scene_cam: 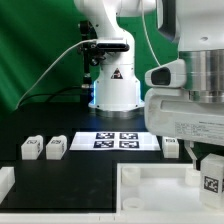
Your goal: Assemble one leg
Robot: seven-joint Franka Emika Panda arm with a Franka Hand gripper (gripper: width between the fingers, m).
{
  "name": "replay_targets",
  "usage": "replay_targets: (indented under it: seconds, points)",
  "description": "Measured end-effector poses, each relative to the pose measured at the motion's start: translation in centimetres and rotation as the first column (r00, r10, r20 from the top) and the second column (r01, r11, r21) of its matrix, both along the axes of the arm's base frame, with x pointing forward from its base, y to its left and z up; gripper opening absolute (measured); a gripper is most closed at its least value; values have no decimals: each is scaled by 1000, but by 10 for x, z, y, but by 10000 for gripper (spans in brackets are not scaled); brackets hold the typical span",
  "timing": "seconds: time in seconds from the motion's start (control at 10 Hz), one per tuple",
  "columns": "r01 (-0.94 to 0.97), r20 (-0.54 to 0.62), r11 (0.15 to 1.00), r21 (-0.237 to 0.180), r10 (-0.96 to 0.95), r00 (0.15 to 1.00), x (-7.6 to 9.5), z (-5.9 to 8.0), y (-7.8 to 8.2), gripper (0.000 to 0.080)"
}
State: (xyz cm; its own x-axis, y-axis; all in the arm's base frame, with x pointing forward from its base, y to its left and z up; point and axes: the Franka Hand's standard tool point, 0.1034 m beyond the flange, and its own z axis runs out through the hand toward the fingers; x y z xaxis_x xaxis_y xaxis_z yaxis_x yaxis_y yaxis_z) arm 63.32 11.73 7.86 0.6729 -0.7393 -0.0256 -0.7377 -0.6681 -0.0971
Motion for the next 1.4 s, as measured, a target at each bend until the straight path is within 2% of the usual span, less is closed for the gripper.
replay_targets:
  seconds: [0.2,0.3,0.4,0.5,0.7,0.8,0.9,1.0,1.1,1.2,1.4]
  points:
    - [359,-47,932,39,-357,933,-1,-2,-1,300]
    - [512,-82,857,60,-507,858,-2,-3,1,299]
    - [647,-109,760,64,-639,761,-3,-4,6,295]
    - [663,-110,746,64,-655,748,-2,-3,7,295]
    - [612,-103,788,66,-605,790,-3,-3,7,295]
    - [604,-101,794,66,-597,796,-3,-4,7,343]
    - [425,-66,903,67,-420,905,-3,-4,6,343]
    - [206,-29,977,57,-204,978,-1,-2,7,535]
    - [66,-10,997,50,-66,998,-2,-2,9,615]
    - [13,-2,999,45,-13,1000,-1,-3,8,615]
    - [-238,29,971,26,237,971,-1,-3,6,649]
